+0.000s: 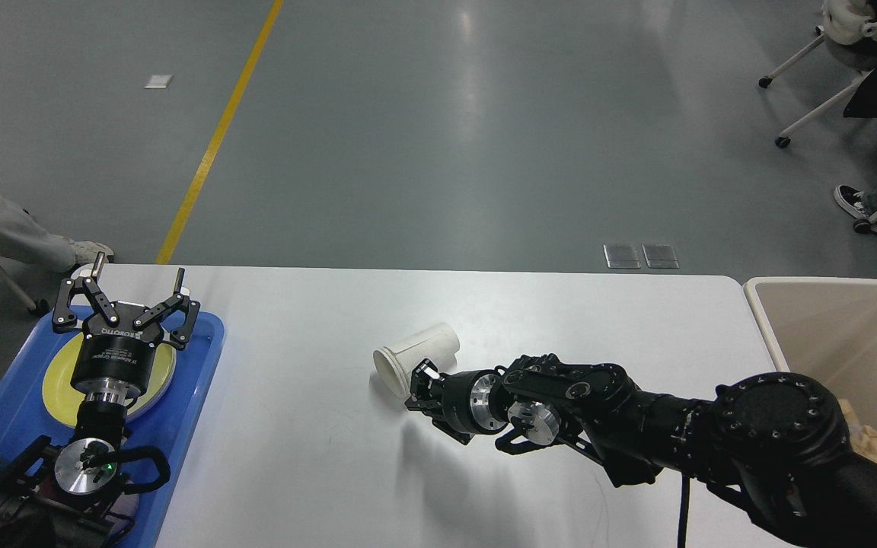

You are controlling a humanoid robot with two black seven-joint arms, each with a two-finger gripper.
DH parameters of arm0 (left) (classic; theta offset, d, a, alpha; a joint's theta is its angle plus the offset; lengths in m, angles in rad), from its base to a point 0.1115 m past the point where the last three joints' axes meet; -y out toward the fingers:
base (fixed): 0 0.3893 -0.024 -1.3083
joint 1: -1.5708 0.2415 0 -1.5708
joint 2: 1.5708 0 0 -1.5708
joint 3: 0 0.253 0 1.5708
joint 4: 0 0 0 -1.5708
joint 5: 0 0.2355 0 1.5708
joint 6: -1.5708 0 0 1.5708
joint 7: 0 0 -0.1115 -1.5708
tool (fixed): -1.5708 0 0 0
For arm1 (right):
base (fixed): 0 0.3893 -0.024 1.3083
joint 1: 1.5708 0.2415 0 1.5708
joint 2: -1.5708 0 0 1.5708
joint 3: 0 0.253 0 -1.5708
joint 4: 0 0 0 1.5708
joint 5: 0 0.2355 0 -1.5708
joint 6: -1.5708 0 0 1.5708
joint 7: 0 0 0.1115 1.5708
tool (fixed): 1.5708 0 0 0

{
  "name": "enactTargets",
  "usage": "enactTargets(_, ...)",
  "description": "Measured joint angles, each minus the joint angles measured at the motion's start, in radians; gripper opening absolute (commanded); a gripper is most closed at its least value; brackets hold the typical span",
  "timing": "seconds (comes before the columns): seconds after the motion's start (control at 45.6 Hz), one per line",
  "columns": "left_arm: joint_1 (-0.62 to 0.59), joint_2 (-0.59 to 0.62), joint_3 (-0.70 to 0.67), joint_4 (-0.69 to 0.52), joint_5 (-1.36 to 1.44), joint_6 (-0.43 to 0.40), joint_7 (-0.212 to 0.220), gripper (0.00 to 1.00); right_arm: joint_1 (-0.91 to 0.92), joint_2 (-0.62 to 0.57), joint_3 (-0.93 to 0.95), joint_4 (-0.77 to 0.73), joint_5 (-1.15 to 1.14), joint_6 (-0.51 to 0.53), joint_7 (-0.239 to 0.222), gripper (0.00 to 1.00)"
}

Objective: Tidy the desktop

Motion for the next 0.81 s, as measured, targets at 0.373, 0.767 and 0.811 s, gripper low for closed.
enactTargets(0.373, 0.000, 0.000, 0.000, 0.000, 0.000, 0.000, 0.000, 0.96, 0.371, -0.164, -0.326, 0.282, -0.023, 0.023, -0.011, 1.00)
enactTargets(0.767, 0.000, 0.001, 0.000, 0.001, 0.000, 0.000, 0.000, 0.96, 1.043, -0.241, -0.857, 0.587, -0.019, 0.471, -0.012, 1.00)
enactTargets(0.811, 0.000, 0.002, 0.000, 0.001, 0.000, 0.000, 0.000, 0.96, 1.122, -0.278, -0.889, 0.631, -0.020, 0.548, -0.011, 1.00)
